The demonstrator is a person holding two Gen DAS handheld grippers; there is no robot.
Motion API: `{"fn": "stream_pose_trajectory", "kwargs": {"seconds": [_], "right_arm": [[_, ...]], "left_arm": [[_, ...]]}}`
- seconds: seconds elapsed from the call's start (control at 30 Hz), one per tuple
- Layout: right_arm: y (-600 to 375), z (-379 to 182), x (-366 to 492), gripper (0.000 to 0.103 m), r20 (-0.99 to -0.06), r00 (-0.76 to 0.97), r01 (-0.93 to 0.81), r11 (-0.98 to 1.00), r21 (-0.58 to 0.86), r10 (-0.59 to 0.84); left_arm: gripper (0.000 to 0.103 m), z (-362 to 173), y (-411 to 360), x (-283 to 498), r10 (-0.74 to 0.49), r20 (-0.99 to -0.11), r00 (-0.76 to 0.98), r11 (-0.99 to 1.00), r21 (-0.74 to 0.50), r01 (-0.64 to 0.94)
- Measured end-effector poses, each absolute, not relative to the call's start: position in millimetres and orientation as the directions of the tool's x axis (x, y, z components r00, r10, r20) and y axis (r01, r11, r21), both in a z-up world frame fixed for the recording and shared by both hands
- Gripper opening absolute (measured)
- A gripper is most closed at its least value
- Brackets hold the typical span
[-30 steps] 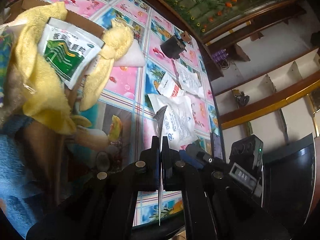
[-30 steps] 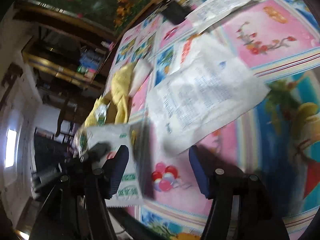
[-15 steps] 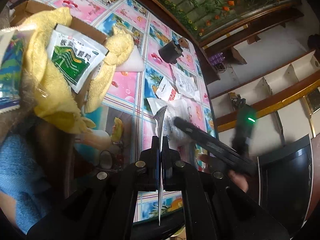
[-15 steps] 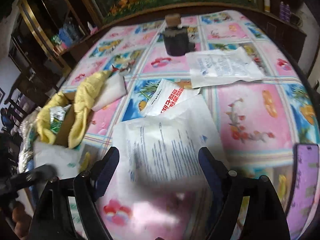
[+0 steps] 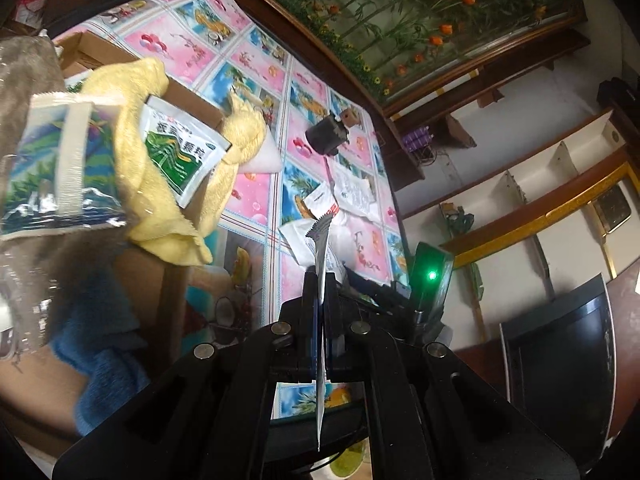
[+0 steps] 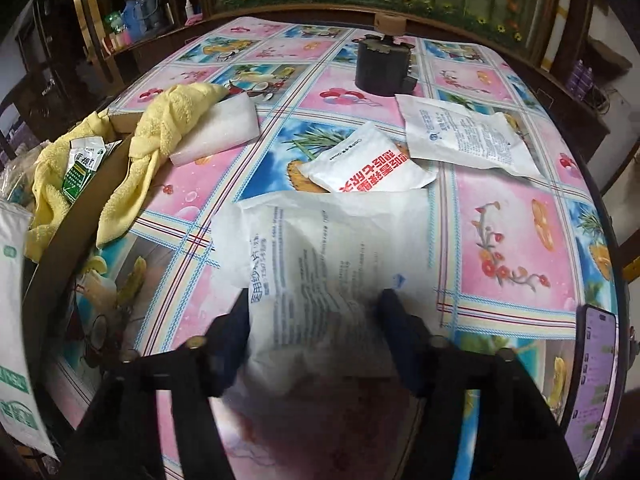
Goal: Organize soft objects
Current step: 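Carry both packets into the cardboard box and open both tools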
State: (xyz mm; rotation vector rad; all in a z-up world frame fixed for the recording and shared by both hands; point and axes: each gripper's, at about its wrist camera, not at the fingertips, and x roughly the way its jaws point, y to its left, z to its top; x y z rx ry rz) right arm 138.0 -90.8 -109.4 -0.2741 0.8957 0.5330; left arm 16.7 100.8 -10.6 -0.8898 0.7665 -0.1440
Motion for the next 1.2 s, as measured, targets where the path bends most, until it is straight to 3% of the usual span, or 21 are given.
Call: {"fn": "stream_pose_trajectory", "kwargs": {"seconds": [0.17,0.37,0.6,0.87,1.03,1.1,1.2], "right_arm": [[-94,-105,129,0.032,-0.778,0.533,-0.54,0.841,-0.01,0.333],[-107,-66,101,0.032,-0.701,0.576,-0.538,0.841,0.062,0.42],[-48,-18,68,0.033,-0.606,0.443,-0.737,0.654,0.174,0.661],[76,-28,102,0.034,-0.662,0.265,-0.819,0.526,0.229,0.701],[111,-46,103,0.044,-0.703,0.218,-0.841,0.496,0.217,0.677],[114,-50,101,0.066,-0.698,0.206,-0.846,0.484,0.225,0.686],[108,-47,99,0.069,-0.681,0.178,-0.847,0.463,0.261,0.71]], "left_arm": [[0.001,5,118,1,-0.408,-0.503,0.762,0.619,-0.766,-0.175],[0.001,30,160,-27,-0.345,-0.456,0.821,0.597,-0.781,-0.183],[0.001,42,223,-40,-0.248,-0.461,0.852,0.594,-0.767,-0.242],[0.001,3,279,-28,-0.254,-0.518,0.816,0.546,-0.774,-0.321],[0.001,-17,279,-24,-0.194,-0.606,0.771,0.598,-0.696,-0.397],[0.003,-23,278,-22,-0.16,-0.64,0.752,0.616,-0.66,-0.43],[0.004,-24,277,-26,-0.201,-0.595,0.778,0.599,-0.704,-0.382]]}}
